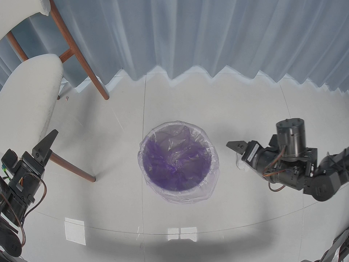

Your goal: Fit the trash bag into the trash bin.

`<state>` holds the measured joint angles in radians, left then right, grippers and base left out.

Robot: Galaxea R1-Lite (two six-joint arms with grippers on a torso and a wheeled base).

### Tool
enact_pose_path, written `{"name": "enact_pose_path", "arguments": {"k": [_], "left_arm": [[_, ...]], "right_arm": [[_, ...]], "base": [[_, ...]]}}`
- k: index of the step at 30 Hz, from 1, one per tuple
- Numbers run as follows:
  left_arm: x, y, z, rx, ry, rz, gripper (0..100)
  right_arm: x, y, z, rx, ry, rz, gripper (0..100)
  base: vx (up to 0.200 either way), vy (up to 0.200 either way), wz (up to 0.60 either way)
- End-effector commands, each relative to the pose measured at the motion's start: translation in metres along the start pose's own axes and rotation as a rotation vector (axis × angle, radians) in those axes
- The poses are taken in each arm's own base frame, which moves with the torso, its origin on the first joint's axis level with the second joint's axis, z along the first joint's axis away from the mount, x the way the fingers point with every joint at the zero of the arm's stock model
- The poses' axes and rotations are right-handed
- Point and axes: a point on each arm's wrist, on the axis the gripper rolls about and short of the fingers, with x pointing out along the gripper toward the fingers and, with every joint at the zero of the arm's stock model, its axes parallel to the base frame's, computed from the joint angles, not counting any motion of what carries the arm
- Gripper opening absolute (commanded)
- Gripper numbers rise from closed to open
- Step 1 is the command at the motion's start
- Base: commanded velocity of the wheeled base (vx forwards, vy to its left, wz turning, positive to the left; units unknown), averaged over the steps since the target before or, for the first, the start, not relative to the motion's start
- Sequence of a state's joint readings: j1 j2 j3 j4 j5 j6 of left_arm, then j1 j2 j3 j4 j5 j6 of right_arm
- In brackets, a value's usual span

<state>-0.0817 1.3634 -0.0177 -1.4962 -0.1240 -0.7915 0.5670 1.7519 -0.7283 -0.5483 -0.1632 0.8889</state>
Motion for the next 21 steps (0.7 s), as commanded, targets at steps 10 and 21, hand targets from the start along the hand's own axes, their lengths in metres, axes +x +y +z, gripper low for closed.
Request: {"name": "enact_pose_path", "arguments": {"k": [10, 21], "left_arm": [[-0.038, -0.005, -0.007, 0.027, 0.119, 0.062, 100], [-0.048, -0.005, -0.014, 0.084, 0.191, 0.082, 100]], "right_arm": [[-0.119, -0.052, -0.008, 0.046, -0.101, -0.012, 100], [-0.119, -0.106, -0.023, -0.072, -0.065, -0.205, 100]], "base": [[0.000, 0.000, 0.00], [0.000, 0.000, 0.00]]}}
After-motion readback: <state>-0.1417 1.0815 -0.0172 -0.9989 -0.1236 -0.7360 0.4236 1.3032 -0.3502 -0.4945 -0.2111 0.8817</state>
